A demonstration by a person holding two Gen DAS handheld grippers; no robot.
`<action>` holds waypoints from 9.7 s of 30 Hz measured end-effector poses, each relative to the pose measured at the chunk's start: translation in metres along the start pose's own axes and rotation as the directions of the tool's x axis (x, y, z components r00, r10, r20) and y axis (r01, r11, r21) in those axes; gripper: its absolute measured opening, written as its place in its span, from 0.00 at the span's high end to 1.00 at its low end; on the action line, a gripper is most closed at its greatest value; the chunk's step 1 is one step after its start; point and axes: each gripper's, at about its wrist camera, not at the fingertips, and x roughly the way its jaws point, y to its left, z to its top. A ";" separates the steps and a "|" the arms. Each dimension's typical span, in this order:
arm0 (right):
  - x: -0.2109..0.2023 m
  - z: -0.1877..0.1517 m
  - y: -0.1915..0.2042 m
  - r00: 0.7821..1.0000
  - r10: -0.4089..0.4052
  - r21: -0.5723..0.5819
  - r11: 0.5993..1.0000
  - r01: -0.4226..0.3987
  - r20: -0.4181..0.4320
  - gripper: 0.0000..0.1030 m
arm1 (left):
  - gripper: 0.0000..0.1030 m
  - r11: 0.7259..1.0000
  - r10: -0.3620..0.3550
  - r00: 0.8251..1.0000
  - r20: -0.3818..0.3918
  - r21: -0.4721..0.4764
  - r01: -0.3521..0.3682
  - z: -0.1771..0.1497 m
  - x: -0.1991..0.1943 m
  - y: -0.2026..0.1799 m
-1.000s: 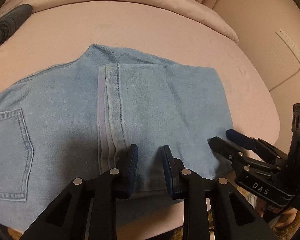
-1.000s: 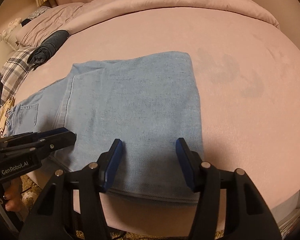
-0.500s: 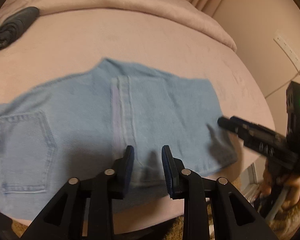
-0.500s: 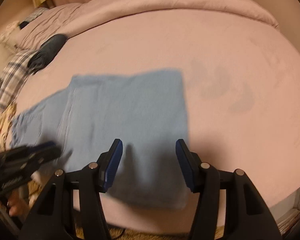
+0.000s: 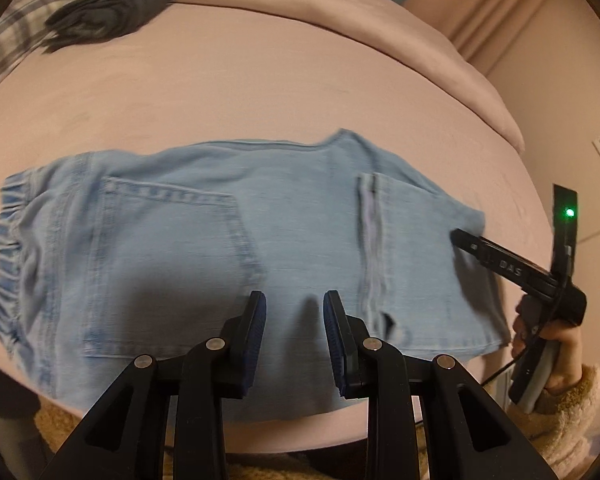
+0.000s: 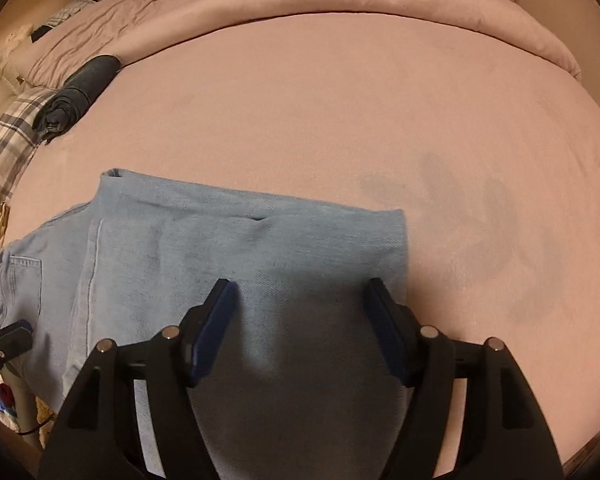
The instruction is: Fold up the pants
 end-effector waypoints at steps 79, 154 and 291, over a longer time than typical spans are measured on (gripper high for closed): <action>-0.021 -0.049 0.049 0.999 -0.021 -0.055 0.998 0.019 -0.036 0.30 | 0.53 0.953 0.138 0.985 0.108 -0.286 -0.102 0.015 -0.044 0.133; -0.071 -0.069 -0.017 0.996 0.078 0.149 0.985 -0.084 0.043 0.17 | 0.12 0.919 -0.356 0.934 -0.033 0.167 0.356 0.036 -0.030 -0.060; -0.048 -0.085 -0.032 0.990 -0.046 0.207 0.978 0.018 0.131 0.33 | 0.48 0.995 -0.021 0.994 0.103 0.103 0.010 -0.020 0.027 -0.014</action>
